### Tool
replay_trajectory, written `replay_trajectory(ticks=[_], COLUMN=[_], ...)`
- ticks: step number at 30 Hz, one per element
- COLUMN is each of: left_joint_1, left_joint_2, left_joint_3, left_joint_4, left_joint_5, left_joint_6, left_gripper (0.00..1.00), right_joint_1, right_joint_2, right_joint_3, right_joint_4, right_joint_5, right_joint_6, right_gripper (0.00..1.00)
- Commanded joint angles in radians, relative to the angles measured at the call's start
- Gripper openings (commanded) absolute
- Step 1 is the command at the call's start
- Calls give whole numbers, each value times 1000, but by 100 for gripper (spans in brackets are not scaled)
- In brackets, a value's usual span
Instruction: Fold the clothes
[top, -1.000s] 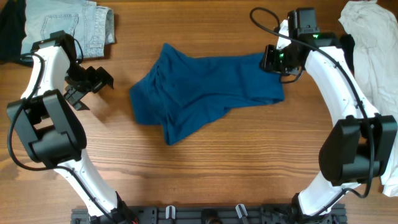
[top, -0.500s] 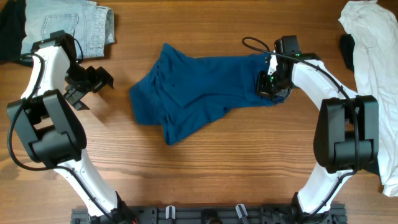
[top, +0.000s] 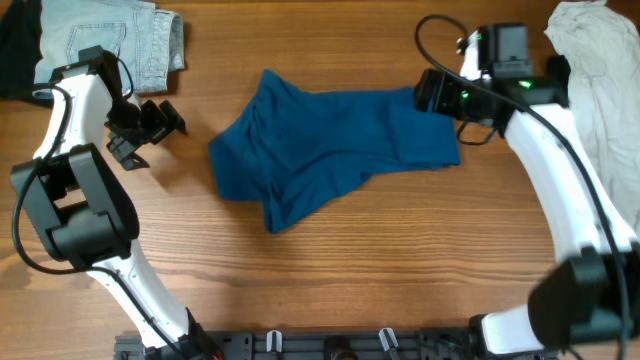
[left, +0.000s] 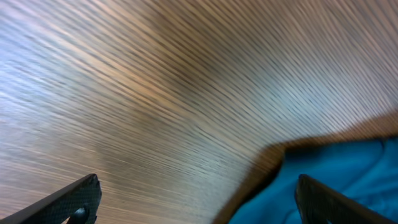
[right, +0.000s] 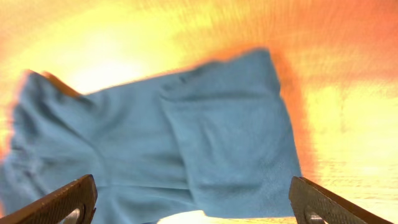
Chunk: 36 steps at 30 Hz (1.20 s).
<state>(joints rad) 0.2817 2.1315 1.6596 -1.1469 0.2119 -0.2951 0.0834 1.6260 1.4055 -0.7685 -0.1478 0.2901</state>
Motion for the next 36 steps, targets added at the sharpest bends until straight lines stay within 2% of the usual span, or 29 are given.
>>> replay_trajectory(ticks=[1,6,11,18,23,30,36], left_joint_1=[-5,-5,-5,-5,-22,-96,-177], left_joint_2=[10,10,10,11,11,12,12], left_joint_3=[-26,-103,-218,-315,-389,-476,-478], left_joint_4=[-10,-19,61,154,251,360,396], left_joint_5=[61,85,237,352,506,494,457], left_joint_6=[57,60,133,136,179,116,55], left_gripper=[100,100,100,100,100,100,100], right_joint_1=[-3,-3,-3,-3,-2,-3,-2], right_joint_2=[-53,-51,-51,-51,-51,-51,-51], right_joint_3=[21,20,20,20,20,20,20], right_joint_4=[1,0,13,13,21,23,23], right_joint_5=[21,21,21,21,21,21,21], right_joint_6=[-2,-2,-2,-2,-2,-6,-19], right_gripper=[100,100,100,100,100,100,100])
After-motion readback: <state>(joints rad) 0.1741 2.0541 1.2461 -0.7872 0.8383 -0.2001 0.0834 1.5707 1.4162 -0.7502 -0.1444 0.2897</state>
